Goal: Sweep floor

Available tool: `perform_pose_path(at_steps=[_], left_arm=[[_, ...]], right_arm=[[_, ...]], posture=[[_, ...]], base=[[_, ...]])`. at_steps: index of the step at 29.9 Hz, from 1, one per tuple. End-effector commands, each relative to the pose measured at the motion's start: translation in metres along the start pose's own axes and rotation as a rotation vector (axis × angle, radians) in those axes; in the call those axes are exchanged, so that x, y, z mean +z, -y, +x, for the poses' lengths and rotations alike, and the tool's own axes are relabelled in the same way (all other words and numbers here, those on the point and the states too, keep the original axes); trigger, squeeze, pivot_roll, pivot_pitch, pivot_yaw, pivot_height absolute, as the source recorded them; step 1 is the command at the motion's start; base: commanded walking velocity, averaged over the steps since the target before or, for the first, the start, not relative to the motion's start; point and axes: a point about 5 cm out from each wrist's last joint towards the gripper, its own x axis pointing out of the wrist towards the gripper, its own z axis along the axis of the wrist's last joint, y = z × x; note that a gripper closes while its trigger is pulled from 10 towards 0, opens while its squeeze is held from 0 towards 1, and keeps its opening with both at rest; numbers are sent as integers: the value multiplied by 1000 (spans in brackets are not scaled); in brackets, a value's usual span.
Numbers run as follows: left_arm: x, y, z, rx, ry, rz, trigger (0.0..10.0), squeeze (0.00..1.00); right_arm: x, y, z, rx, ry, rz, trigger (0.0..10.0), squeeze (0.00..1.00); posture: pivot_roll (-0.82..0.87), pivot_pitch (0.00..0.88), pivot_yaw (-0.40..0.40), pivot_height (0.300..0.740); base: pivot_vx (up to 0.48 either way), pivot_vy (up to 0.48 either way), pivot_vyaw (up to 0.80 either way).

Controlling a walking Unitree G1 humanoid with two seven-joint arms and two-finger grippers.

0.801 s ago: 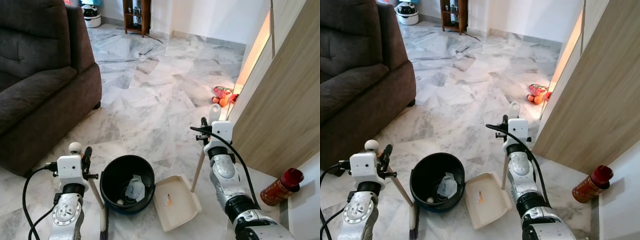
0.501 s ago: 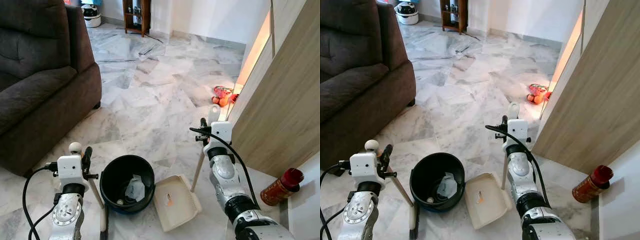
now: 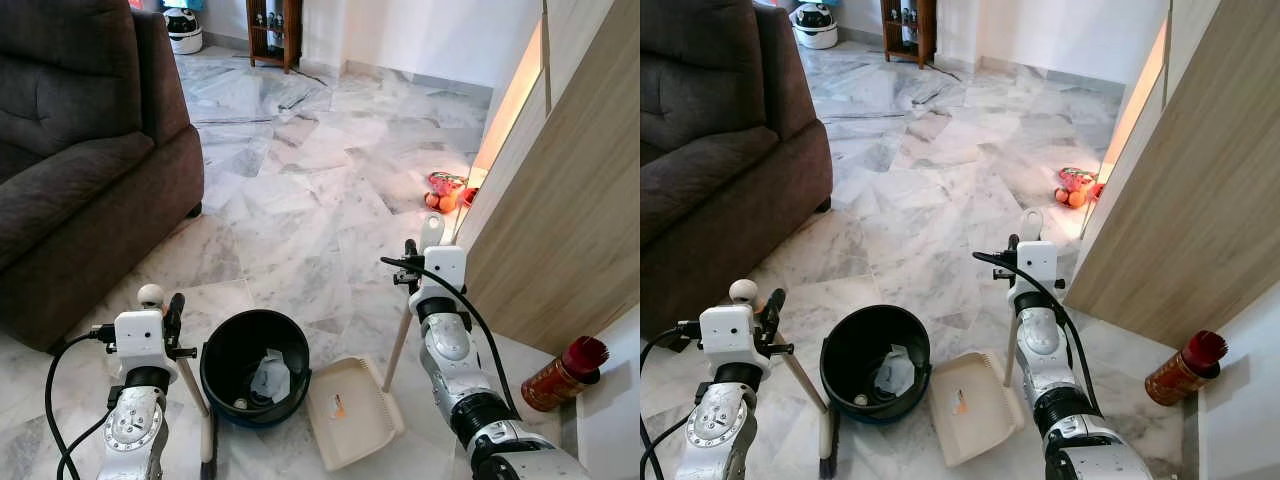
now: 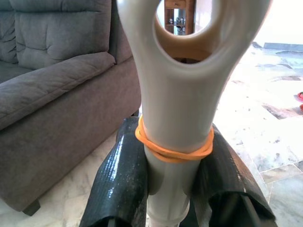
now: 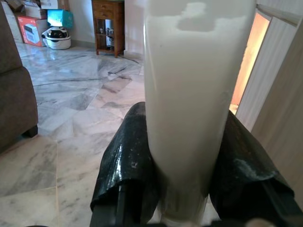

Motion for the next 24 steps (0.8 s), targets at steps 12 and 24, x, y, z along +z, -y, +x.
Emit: perform_pose_path(at_steps=[12,24], left_arm=[[9,3,1,-10,45,-4,10000,0],[8,3,0,-11,45,-4,10000,0]], right_arm=[[9,1,5,-1,46,-8,10000,0],[9,-1,5,6,43,-6,10000,0]], posture=[[157,76,-51,740],[157,73,-48,740]], base=[[-290,0,0],[-298,0,0]])
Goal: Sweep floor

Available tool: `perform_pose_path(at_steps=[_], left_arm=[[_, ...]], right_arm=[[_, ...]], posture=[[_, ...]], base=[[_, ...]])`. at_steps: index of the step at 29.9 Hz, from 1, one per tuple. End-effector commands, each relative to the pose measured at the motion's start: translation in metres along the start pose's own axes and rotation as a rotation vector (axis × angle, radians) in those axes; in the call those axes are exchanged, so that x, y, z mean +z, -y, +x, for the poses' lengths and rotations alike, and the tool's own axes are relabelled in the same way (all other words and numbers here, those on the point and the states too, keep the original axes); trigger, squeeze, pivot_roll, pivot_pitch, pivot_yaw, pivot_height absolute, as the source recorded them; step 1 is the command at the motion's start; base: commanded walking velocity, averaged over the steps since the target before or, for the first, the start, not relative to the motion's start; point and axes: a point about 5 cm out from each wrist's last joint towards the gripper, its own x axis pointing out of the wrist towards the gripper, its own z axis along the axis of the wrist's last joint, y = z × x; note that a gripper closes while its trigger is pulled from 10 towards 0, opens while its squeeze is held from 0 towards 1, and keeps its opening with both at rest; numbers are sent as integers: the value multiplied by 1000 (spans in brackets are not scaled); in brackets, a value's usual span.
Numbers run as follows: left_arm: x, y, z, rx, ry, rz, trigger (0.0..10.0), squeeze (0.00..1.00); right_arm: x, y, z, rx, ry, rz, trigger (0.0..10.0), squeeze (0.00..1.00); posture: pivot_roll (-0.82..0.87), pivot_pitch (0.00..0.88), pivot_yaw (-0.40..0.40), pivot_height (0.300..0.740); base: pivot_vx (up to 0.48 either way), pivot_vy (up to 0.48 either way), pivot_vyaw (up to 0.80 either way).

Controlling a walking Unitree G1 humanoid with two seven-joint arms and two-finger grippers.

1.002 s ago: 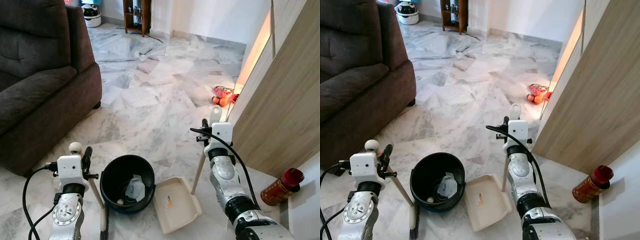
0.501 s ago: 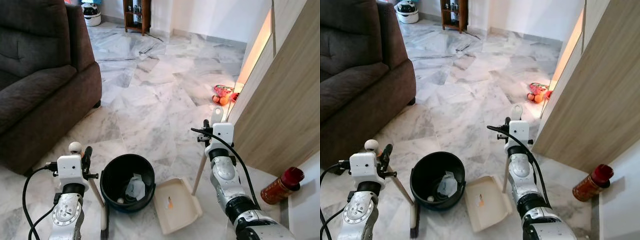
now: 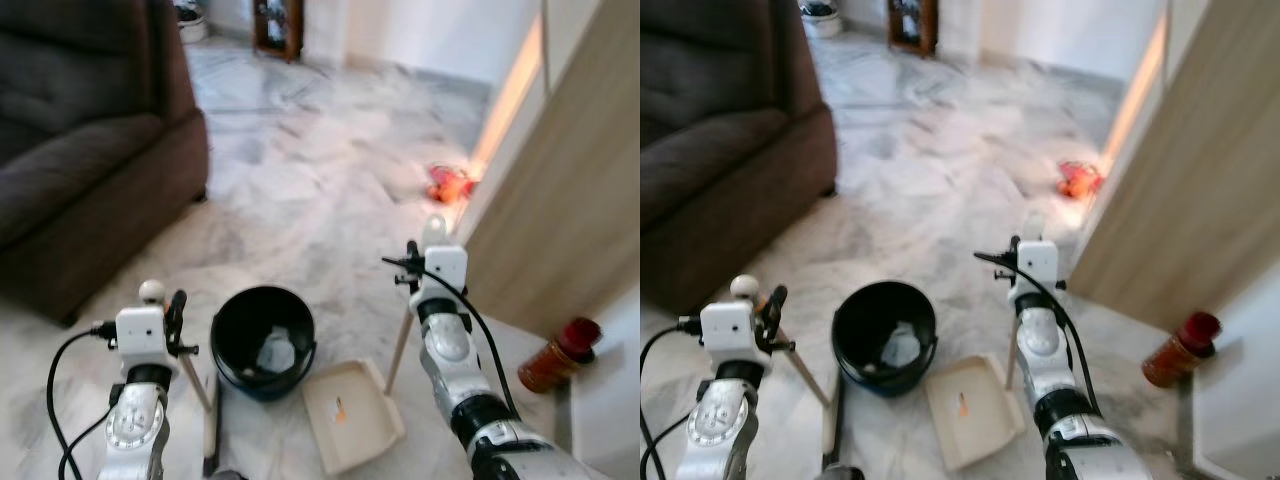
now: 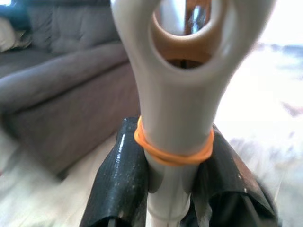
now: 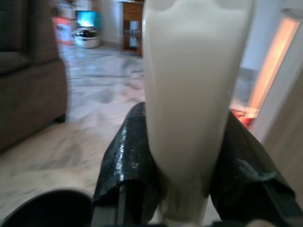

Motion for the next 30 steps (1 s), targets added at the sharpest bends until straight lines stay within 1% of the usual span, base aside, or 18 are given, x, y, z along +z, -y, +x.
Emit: perform_pose_path(at_steps=[1,10,25,30], left_arm=[[10,2,6,-11,50,4,10000,0],[10,3,6,-15,49,4,10000,0],[9,4,7,-19,42,5,10000,0],[9,5,8,-23,42,4,10000,0]], right_arm=[[4,4,2,-20,23,10,10000,0],[4,4,1,-20,28,19,10000,0],[1,2,0,-14,5,44,10000,0],[0,3,1,-19,-3,55,10000,0]], posture=[[157,73,-48,740],[155,64,-48,740],[154,48,-46,740],[154,59,-45,740]], base=[[-296,0,0],[-290,0,0],[0,0,0],[0,0,-680]])
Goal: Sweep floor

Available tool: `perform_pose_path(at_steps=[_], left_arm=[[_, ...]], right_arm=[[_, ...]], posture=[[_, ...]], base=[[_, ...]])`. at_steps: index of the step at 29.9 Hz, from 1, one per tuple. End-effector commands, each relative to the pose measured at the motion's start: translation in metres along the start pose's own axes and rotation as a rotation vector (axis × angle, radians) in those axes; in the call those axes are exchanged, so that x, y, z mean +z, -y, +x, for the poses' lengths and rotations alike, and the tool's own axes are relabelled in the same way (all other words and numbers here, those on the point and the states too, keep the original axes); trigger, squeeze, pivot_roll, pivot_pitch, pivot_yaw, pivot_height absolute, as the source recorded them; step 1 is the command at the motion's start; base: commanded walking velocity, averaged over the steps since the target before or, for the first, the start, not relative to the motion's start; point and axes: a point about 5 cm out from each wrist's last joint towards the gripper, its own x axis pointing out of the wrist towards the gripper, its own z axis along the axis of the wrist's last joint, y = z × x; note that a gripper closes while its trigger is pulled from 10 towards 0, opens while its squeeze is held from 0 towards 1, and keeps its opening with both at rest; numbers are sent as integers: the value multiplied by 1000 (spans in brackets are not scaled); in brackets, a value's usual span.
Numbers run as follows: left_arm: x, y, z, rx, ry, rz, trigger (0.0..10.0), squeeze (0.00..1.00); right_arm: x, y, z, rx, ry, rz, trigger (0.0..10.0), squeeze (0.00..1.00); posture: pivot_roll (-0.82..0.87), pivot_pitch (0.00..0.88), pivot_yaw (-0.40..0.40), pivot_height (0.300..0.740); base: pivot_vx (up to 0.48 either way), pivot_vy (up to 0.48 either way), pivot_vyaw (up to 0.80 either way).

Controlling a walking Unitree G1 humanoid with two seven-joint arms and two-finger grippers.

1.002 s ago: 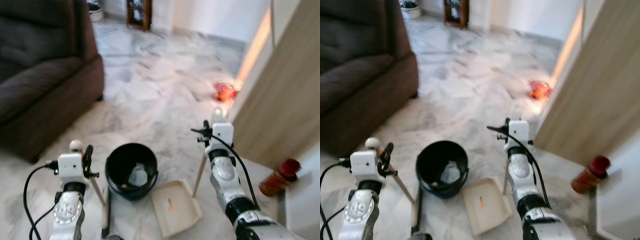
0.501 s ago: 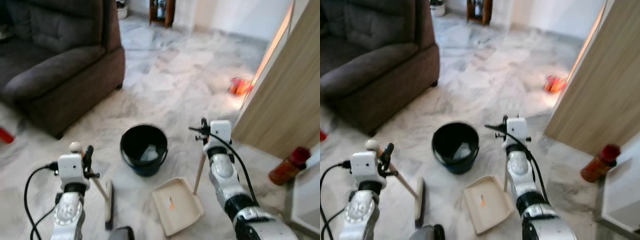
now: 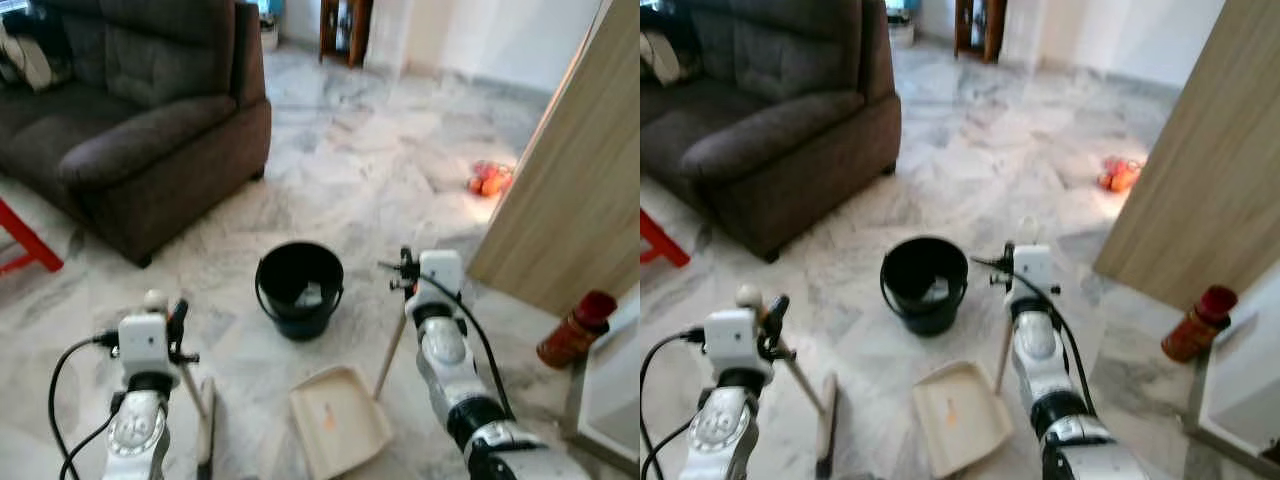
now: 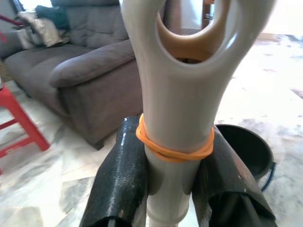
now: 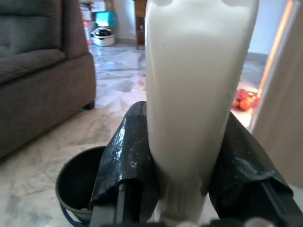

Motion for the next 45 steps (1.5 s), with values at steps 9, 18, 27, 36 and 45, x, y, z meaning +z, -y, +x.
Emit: perform_pose_path(at_steps=[9,18,27,36,45], left_arm=[[12,6,10,-24,53,-5,10000,0],[13,8,14,-29,49,22,10000,0],[9,14,11,-36,36,12,10000,0],[6,21,19,-46,22,-13,10000,0],[6,40,27,-78,22,-39,10000,0]], right_arm=[[8,9,5,-25,30,-4,10000,0],[7,11,4,-29,28,-9,10000,0],[3,17,1,-37,28,-20,10000,0],[6,26,3,-61,34,-22,10000,0],[10,41,5,-80,41,-20,10000,0]], posture=[[151,66,-41,740],[143,75,-38,740],[114,39,-36,740],[72,0,-24,740],[24,0,-22,740]], base=[[0,0,-800],[0,0,-800],[0,-307,-356],[0,0,-613],[0,0,-787]])
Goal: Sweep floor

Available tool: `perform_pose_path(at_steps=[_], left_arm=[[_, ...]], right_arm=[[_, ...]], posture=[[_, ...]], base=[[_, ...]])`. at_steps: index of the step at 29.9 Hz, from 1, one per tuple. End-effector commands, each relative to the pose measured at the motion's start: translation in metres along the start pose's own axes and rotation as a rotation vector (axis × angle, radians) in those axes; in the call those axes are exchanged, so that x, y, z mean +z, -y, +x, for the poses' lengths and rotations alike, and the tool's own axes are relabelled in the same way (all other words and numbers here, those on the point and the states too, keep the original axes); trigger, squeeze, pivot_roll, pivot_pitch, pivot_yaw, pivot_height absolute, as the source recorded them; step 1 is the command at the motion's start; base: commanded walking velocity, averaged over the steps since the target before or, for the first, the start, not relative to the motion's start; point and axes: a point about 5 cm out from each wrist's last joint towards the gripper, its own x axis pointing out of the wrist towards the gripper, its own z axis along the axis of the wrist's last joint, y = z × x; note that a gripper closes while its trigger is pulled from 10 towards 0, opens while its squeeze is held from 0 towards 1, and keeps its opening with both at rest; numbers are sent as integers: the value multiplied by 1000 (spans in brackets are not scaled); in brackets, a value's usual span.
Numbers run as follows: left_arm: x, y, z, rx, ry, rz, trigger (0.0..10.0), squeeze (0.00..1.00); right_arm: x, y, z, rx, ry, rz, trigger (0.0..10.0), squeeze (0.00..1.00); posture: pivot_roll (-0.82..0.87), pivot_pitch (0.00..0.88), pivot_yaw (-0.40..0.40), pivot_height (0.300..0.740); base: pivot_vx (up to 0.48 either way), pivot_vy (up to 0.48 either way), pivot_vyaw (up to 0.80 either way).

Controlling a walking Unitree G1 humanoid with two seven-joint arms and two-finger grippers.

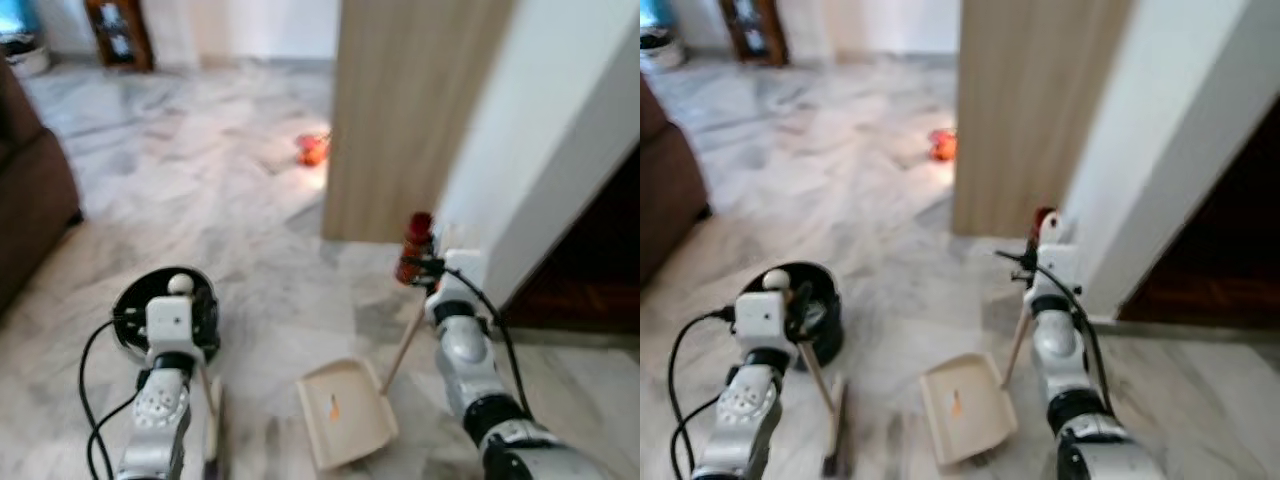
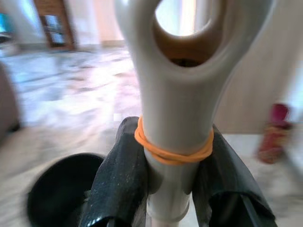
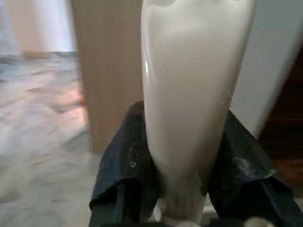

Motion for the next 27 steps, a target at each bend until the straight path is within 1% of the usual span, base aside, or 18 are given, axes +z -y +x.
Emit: perform_pose_path(at_steps=[1,4,7,10,12,14,18,24,27], left_arm=[[6,8,4,-22,37,-6,10000,0],[3,12,2,-51,21,-7,10000,0],[3,11,2,-67,20,-1,10000,0],[6,1,9,-51,34,20,10000,0],[5,-5,10,-21,35,24,10000,0],[4,-6,9,-11,33,27,10000,0],[4,-2,7,-22,40,34,10000,0],[6,-5,11,-32,48,40,10000,0],[10,-9,15,-37,57,66,10000,0]], right_arm=[[8,6,4,-14,32,9,10000,0],[6,12,2,-36,30,13,10000,0],[3,13,1,-59,21,31,10000,0],[5,2,1,-32,27,36,10000,0],[4,-5,1,-5,23,20,10000,0],[4,-8,1,5,20,16,10000,0],[6,-9,3,11,19,22,10000,0],[6,-9,3,-13,20,35,10000,0],[4,-11,2,-22,12,47,10000,0]], posture=[[24,0,-22,740],[21,0,-8,740],[26,0,0,740],[32,0,-18,740],[44,0,-30,740],[52,0,-32,740],[65,0,-21,740],[77,0,-6,740],[84,0,-5,740]], base=[[0,0,-781],[0,0,-783],[0,0,-781],[0,0,-781],[0,0,-781],[0,0,-784],[0,0,-783],[0,0,-782],[0,0,-788]])
